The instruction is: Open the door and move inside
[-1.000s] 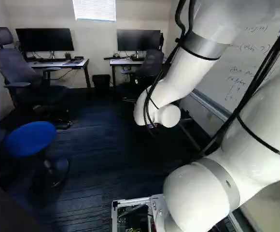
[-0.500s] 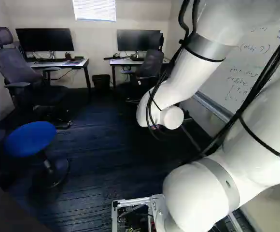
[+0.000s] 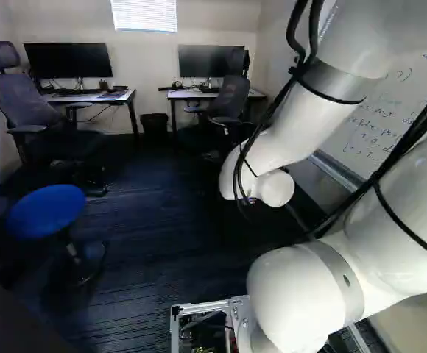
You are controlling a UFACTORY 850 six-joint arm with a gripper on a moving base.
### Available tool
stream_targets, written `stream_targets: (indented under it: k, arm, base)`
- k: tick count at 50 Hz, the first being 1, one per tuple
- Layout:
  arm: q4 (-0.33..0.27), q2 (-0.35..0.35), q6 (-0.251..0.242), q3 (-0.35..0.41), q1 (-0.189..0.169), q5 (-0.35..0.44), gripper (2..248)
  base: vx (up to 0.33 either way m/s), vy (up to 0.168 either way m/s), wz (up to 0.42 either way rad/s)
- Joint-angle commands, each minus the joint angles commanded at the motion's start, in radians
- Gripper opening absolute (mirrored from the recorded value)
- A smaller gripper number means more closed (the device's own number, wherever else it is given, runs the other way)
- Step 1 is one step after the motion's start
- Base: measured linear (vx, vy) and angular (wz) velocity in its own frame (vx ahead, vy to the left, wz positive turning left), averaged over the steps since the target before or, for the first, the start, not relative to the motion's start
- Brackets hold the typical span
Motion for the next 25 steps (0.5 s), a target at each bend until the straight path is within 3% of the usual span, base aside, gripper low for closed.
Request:
stream_targets:
  k: [25]
  arm:
    - [-0.001,0.042,0.000,0.055,-0.069,-0.002,247]
  base:
    - [0.000,0.000,0.000]
